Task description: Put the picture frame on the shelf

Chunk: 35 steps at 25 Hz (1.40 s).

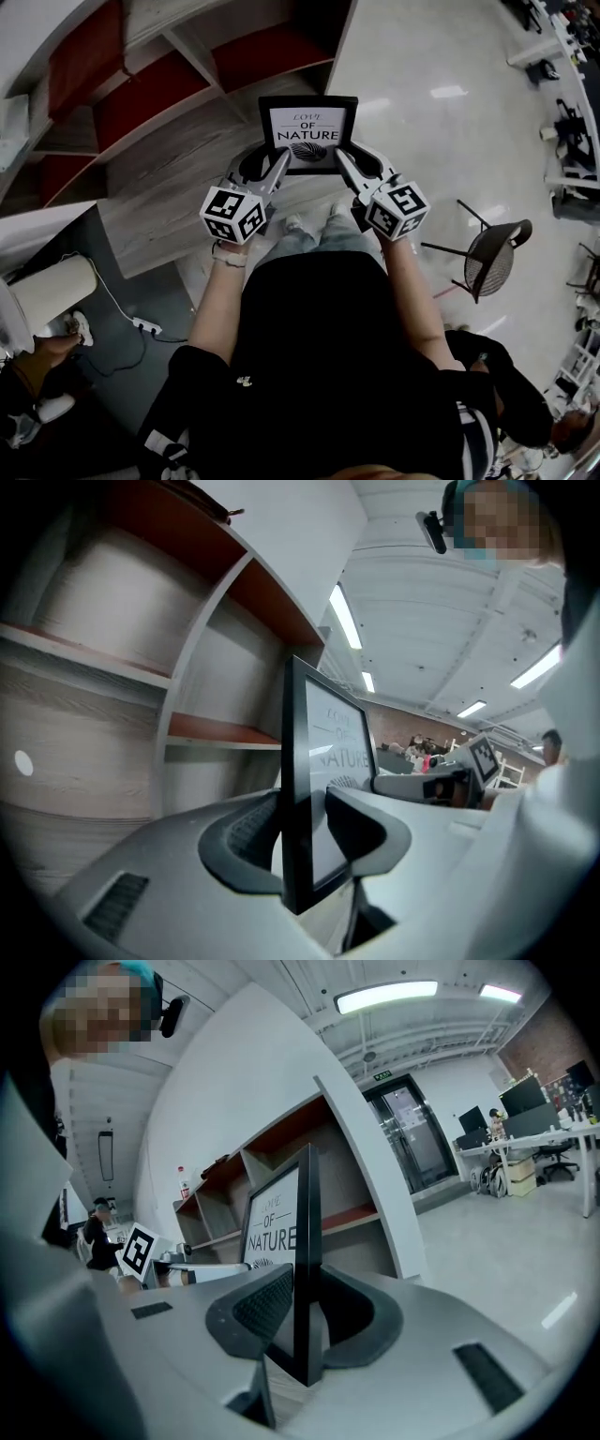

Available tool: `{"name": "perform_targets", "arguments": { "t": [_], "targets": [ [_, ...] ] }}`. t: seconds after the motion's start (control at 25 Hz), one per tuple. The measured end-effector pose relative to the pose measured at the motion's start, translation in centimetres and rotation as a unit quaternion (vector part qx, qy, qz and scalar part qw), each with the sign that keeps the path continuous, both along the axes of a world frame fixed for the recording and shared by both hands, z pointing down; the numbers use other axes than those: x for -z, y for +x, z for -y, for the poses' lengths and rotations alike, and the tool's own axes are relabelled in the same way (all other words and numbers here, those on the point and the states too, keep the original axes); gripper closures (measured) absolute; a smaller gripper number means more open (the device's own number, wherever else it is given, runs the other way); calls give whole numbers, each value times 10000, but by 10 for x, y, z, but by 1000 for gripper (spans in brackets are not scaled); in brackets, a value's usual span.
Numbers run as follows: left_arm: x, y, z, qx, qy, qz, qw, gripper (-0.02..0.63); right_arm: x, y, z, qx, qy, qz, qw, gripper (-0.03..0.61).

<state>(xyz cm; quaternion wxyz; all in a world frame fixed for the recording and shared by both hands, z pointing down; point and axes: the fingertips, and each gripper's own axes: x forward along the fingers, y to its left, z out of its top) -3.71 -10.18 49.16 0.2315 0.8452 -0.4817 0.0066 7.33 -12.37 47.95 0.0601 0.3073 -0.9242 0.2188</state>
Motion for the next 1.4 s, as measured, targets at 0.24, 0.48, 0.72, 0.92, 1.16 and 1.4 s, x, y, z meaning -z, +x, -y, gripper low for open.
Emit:
{"name": "perform_targets", "arguments": {
  "t": [0.24,0.48,0.72,0.92,1.16,1.4],
  "targets": [
    [-38,-11,2,558,-343,97,9978,471,-33,-14,15,669,-241,-268,9971,508],
    [-34,-8,-13,1047,-342,206,9937,471,-25,-14,5,1038,-46,-443,9936,506],
    [48,20,-94,-557,-632,438,9955,471,54,22,-110,-520,-506,-447,9964,506],
    [72,21,-92,-722,-606,632,9935,469,76,22,-115,-786,-442,-536,9945,506],
    [34,14,-68,-453,-643,629,9949,469,38,14,-88,-858,-377,-705,9931,506],
    [11,10,-34,-346,-560,720,9952,469,11,12,-51,-918,-394,-685,9926,503]
  ]
}}
